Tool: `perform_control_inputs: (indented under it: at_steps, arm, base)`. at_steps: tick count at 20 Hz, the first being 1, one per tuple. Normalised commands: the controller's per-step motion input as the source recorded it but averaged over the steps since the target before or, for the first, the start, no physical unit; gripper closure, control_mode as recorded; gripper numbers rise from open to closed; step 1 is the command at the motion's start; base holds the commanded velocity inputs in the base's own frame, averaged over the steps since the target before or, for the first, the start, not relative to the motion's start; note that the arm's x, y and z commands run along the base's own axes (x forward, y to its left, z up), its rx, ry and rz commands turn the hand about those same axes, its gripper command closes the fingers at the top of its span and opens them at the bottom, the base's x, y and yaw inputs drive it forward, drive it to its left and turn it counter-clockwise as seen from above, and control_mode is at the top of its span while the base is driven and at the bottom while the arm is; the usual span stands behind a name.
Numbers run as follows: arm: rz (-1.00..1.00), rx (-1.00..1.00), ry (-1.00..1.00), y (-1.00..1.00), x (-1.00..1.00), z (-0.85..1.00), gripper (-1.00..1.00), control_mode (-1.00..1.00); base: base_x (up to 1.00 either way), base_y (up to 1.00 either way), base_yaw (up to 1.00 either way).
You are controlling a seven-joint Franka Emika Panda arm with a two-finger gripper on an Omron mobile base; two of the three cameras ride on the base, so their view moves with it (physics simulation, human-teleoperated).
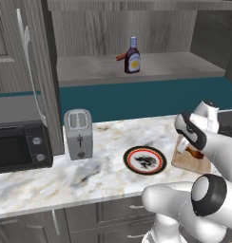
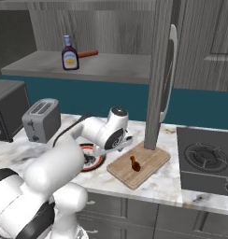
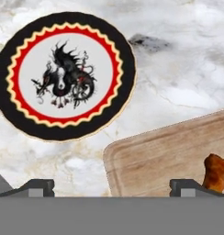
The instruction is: Pick the chicken drumstick from the plate and place it on the cutting board. Then pick the condiment bottle from the cabinet and place it next to the cutting board.
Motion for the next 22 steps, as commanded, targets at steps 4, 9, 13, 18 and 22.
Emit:
perform_control_inputs:
  at_steps: [4,9,13,18,22]
  arm:
    - [0.0,0.07,-0.03,0.3,-0.13,0.27,-1.0,-1.0]
    - [0.0,0.05,-0.03,0.4,-0.11,0.27,-1.0,-1.0]
    - [0.0,0.05,-0.04,0.46,-0.1,0.26,-1.0,-1.0]
    - [0.0,0.05,-0.05,0.47,-0.1,0.26,-1.0,-1.0]
    - [0.0,0.05,-0.05,0.48,-0.08,0.27,-1.0,-1.0]
  base:
    - [0.0,0.0,0.0]
    - [0.0,0.0,0.0]
    - [0.0,0.0,0.0]
    - [0.0,0.0,0.0]
    - [0.0,0.0,0.0]
